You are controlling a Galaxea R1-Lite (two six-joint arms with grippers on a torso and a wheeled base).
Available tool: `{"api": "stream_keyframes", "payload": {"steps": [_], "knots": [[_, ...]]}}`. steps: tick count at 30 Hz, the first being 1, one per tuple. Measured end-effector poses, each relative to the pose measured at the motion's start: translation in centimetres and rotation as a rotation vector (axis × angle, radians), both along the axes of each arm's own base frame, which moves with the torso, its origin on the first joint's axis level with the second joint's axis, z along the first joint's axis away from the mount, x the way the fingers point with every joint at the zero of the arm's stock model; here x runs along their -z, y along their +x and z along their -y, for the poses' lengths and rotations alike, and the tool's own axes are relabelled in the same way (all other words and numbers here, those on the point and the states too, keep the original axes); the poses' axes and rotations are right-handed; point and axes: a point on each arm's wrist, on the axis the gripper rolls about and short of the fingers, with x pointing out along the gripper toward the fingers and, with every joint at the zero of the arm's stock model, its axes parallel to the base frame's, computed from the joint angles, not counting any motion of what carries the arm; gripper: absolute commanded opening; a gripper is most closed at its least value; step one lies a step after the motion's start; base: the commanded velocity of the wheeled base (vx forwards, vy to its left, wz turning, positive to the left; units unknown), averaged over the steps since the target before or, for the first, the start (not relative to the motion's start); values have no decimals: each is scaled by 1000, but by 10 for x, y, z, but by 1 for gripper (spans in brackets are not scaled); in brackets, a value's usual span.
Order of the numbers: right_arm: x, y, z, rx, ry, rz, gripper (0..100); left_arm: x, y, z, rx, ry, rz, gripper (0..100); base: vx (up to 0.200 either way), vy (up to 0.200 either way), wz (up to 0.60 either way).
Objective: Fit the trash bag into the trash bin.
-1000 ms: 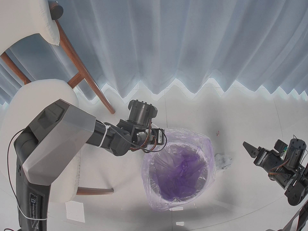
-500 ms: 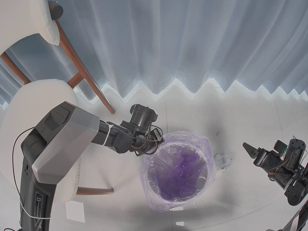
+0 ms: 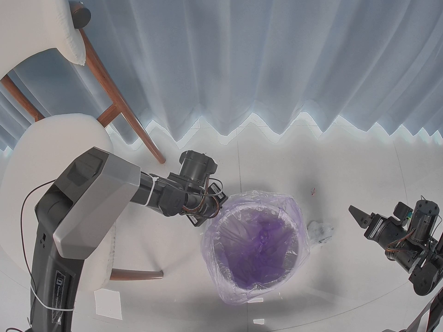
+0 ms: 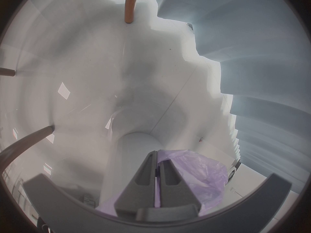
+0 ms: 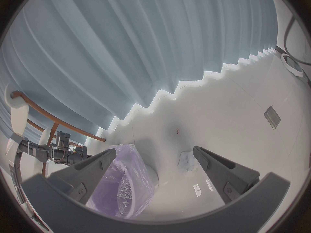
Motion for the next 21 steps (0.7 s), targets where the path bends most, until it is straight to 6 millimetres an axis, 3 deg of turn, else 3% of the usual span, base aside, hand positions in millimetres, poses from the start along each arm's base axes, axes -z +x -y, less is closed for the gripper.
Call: {"api": "stream_keyframes", "payload": {"steps": [21], "knots": [[5,2,0,-4,-7,-24,100,32,7,-5,-44,61,-32,0,0,0,0]]}}
